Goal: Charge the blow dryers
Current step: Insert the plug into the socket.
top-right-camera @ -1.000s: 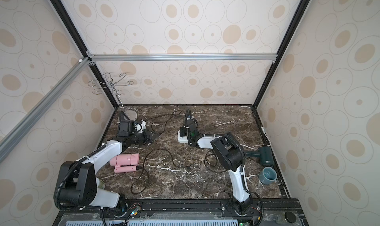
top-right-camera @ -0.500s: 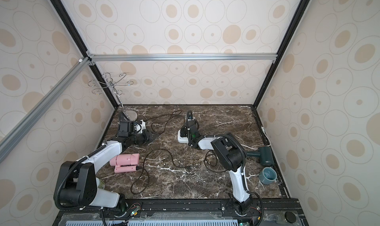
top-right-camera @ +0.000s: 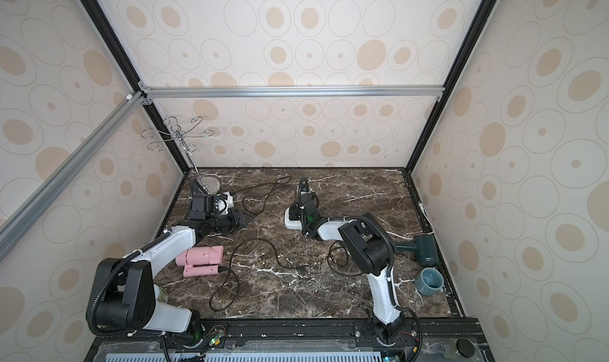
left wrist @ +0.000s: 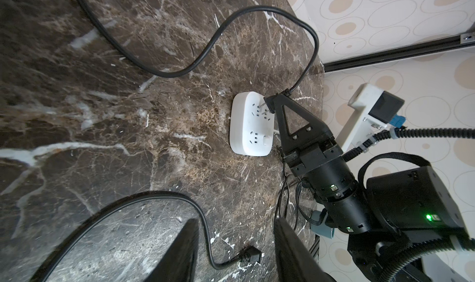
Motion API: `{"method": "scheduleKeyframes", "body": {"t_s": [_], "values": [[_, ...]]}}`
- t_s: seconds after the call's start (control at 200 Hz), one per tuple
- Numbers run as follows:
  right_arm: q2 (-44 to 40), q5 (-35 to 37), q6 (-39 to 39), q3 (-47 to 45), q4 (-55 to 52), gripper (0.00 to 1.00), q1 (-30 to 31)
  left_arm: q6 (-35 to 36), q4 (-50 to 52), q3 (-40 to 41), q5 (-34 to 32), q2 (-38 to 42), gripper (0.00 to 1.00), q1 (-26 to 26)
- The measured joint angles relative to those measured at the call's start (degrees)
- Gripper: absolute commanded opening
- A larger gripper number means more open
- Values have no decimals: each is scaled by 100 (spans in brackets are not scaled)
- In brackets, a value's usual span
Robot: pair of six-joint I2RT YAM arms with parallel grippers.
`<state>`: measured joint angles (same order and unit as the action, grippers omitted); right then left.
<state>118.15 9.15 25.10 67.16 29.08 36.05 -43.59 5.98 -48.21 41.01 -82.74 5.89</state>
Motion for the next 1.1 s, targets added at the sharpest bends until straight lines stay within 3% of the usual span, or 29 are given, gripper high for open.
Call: {"method": "scheduleKeyframes", "body": {"t_s": [0.405, 0.59, 1.101], "values": [[0, 437, -9, -87, 98, 0, 304, 81, -39, 72, 61, -20, 48, -44], [0, 595, -162, -389, 621, 0, 439, 129, -81, 114, 173, -70, 48, -57], [-17, 308, -649, -955, 1478, 0, 461, 247, -129, 136, 363, -85, 48, -103]]}}
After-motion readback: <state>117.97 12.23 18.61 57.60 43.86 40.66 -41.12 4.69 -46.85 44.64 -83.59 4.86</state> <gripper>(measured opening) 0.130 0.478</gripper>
